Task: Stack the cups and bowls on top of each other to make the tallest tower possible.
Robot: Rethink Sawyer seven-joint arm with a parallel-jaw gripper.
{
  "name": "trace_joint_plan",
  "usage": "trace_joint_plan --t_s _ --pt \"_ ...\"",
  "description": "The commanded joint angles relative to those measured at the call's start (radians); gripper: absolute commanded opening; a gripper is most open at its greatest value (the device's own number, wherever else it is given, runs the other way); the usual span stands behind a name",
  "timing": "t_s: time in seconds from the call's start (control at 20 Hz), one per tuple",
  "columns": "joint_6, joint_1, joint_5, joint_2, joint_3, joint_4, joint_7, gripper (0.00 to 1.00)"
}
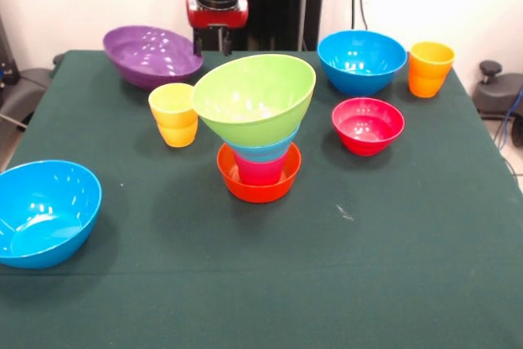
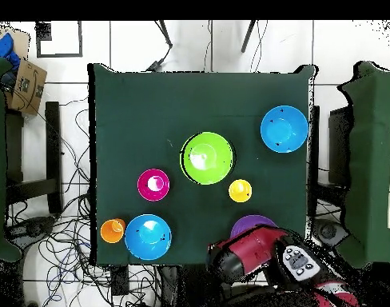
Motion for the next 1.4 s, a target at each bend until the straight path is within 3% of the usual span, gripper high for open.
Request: trace_joint_plan --t_s 0.05,0.4,1.0,1.4 --pt "-0.161 0.069 -0.071 0.082 -0.024 -0.141 0.116 1.0" --pt "-0.194 0.142 -0.056 0.078 -0.123 -0.178 0.098 1.0" --pt "-0.126 0.097 -0.008 0.018 -0.092 -0.148 -0.006 1.0" --pt "-0.125 0.092 -0.013 0.023 -0.088 -0.155 -0.01 1.0"
